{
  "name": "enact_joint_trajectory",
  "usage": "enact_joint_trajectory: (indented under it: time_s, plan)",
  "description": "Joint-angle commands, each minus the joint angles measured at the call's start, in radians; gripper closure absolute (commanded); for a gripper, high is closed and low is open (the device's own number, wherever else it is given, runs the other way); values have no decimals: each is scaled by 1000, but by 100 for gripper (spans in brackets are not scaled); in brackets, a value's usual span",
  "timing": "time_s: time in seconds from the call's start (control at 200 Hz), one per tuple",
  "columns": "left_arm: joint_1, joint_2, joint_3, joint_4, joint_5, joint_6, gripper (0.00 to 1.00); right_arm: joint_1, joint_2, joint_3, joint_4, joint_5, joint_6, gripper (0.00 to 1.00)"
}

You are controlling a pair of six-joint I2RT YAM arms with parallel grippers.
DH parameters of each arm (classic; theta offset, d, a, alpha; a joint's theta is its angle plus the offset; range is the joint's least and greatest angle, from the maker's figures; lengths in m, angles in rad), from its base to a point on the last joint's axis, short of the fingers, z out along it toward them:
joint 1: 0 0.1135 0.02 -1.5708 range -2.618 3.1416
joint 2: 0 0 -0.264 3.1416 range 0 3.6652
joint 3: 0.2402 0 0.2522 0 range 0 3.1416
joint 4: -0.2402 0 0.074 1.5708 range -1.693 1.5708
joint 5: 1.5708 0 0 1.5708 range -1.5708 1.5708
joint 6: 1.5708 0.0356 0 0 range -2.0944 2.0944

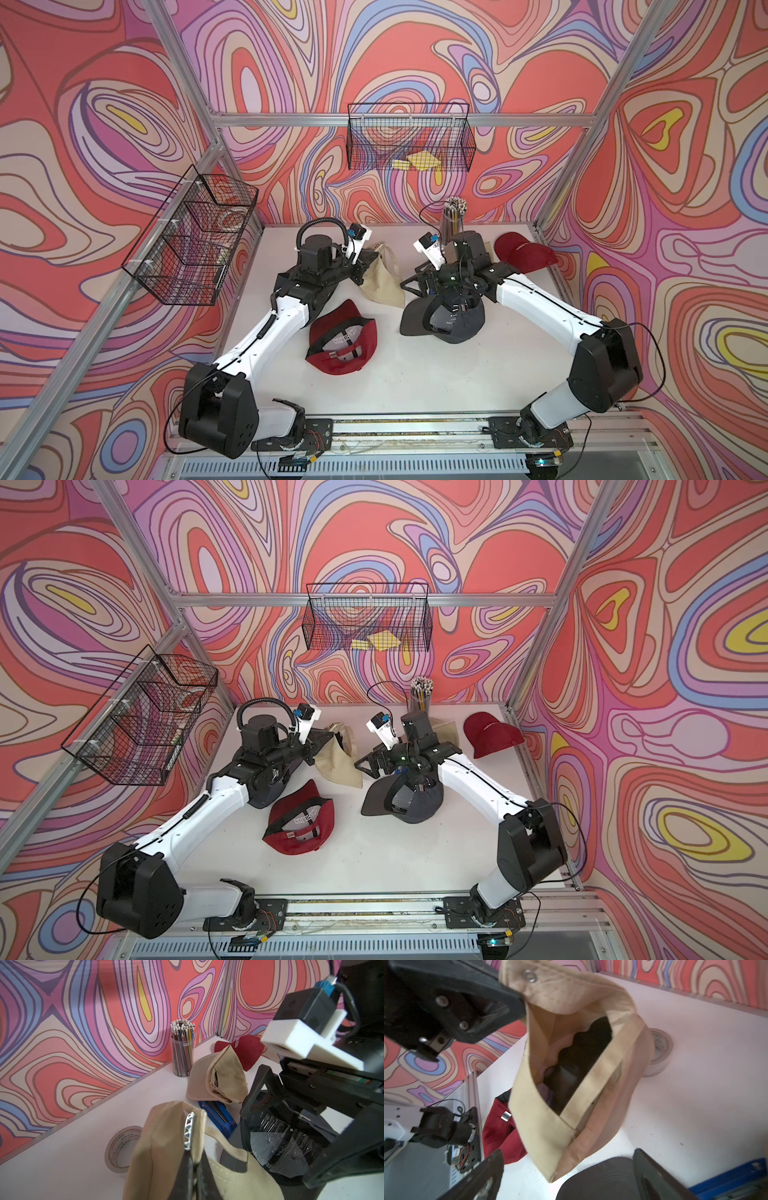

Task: Open the adjustable buckle of the baseball cap
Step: Pull the adjustable strap on the baseball cap, then place the baseball cap at the center of the board.

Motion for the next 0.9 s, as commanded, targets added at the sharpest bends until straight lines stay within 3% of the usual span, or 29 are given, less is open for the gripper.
enact_joint_trajectory:
  time_s: [0.0,0.215,0.486,0.656,0.761,0.891]
  plan:
    - [15,-36,45,31,33,-28,100,-10,-29,-31,76,79,81,2]
    - [68,-57,130,-57,-18,-32,100,-10,-79,-104,117,160,114,2]
    - [126,-9,281,-174,-96,42,100,-10,-46,-109,87,7,72,14]
    - [240,84,344,-119,-100,-15,100,-10,-42,-124,97,-3,60,14]
    - [280,184,441,-147,-98,-17,100,-10,-35,-132,117,-17,60,14]
    - [327,293,465,-66,-78,-64,100,-10,-25,-128,115,-19,60,16]
